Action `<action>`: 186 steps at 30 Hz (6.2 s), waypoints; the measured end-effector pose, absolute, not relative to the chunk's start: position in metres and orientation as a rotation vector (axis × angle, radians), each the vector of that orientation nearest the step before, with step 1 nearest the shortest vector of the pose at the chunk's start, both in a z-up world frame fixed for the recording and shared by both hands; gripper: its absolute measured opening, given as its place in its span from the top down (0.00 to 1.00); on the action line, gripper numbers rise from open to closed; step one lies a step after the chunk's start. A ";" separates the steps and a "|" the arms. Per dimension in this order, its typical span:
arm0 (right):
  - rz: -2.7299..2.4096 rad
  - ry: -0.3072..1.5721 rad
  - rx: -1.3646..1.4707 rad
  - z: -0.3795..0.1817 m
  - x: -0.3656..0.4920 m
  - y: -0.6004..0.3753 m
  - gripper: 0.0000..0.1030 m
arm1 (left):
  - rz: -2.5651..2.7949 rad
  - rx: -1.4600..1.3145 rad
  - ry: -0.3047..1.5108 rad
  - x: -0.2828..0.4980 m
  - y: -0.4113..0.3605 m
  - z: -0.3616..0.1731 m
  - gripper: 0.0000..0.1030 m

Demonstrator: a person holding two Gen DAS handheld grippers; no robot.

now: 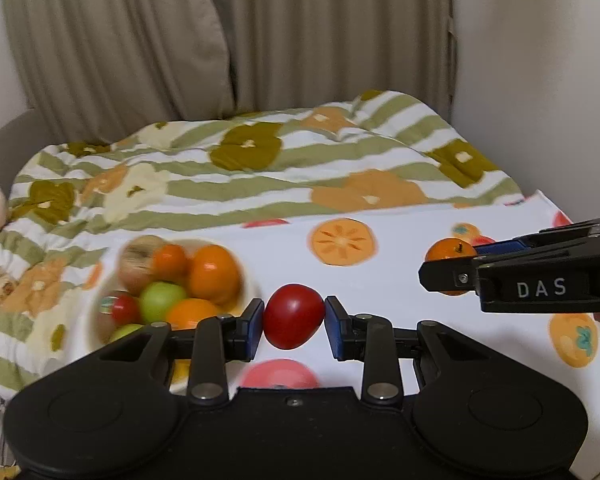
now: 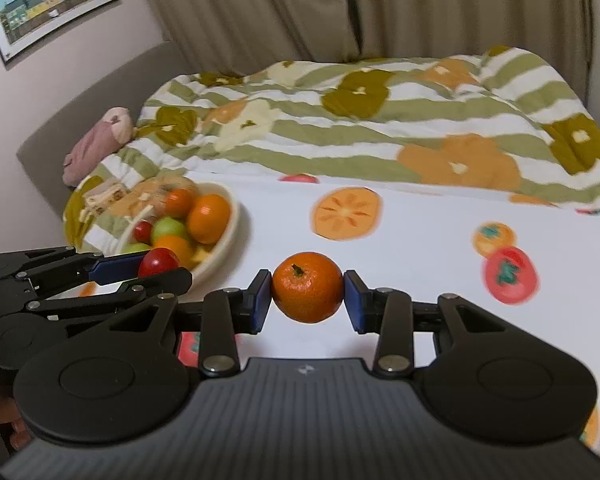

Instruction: Organize fruits

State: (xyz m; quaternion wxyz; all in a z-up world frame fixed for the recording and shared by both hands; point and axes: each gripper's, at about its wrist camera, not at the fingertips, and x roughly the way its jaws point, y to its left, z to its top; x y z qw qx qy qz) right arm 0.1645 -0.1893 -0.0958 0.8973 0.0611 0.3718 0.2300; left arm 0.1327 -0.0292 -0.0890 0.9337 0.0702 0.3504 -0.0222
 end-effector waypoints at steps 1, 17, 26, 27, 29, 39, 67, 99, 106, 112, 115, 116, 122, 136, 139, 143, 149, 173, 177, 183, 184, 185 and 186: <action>0.484 0.767 0.124 -0.093 0.165 -0.181 0.48 | -0.037 0.144 0.714 0.133 -0.022 -0.086 0.65; 0.483 0.761 0.115 -0.075 0.187 -0.069 0.48 | -0.054 0.200 0.735 0.165 0.073 -0.083 0.65; 0.404 0.786 0.131 -0.086 0.196 -0.037 0.48 | -0.158 0.257 0.777 0.186 0.099 -0.108 0.65; 0.394 0.789 0.132 -0.087 0.197 -0.035 0.48 | -0.170 0.263 0.778 0.188 0.100 -0.110 0.65; 0.377 0.793 0.135 -0.089 0.198 -0.032 0.48 | -0.192 0.276 0.782 0.190 0.100 -0.113 0.65; 0.318 0.788 0.145 -0.086 0.197 -0.028 0.48 | -0.253 0.292 0.718 0.181 0.109 -0.102 0.10; 0.190 0.875 0.165 -0.127 0.228 0.001 0.45 | -0.318 0.211 0.743 0.159 0.146 -0.100 0.02; 0.137 0.698 0.065 0.010 0.080 -0.106 0.00 | -0.110 0.079 0.618 0.068 0.084 0.003 0.00; 0.060 0.732 0.029 0.010 0.040 -0.136 0.00 | -0.054 0.082 0.602 0.044 0.066 0.014 0.00; 0.009 0.769 0.006 0.001 0.019 -0.151 0.00 | -0.046 0.081 0.606 0.030 0.057 0.014 0.00; 0.003 0.777 0.020 -0.002 0.012 -0.157 0.00 | -0.050 0.086 0.610 0.026 0.052 0.011 0.00; 0.000 0.779 0.023 -0.003 0.011 -0.159 0.00 | -0.050 0.091 0.613 0.025 0.051 0.010 0.00; -0.016 0.779 0.041 -0.004 0.010 -0.164 0.00 | -0.054 0.104 0.616 0.023 0.047 0.007 0.00; -0.024 0.776 0.050 -0.003 0.011 -0.166 0.00 | -0.057 0.111 0.621 0.023 0.048 0.005 0.00; -0.025 0.778 0.051 -0.004 0.011 -0.166 0.00 | -0.057 0.111 0.620 0.023 0.048 0.005 0.00; -0.026 0.778 0.052 -0.003 0.011 -0.166 0.00 | -0.058 0.108 0.615 0.022 0.052 0.006 0.00; -0.027 0.779 0.052 -0.004 0.011 -0.166 0.00 | -0.058 0.111 0.615 0.023 0.053 0.007 0.00; -0.029 0.778 0.054 -0.004 0.011 -0.165 0.00 | -0.035 0.107 0.622 0.019 0.064 0.004 0.00; -0.029 0.780 0.054 -0.004 0.011 -0.165 0.00 | -0.036 0.119 0.608 0.018 0.063 0.004 0.00; -0.029 0.780 0.054 -0.005 0.011 -0.165 0.00 | -0.045 0.116 0.595 0.015 0.062 0.005 0.00; -0.029 0.780 0.054 -0.004 0.011 -0.165 0.00 | -0.046 0.114 0.593 0.015 0.063 0.005 0.00; -0.029 0.779 0.054 -0.004 0.011 -0.165 0.00 | -0.046 0.113 0.593 0.015 0.063 0.005 0.00; -0.029 0.780 0.054 -0.004 0.011 -0.166 0.00 | -0.047 0.113 0.596 0.016 0.063 0.005 0.00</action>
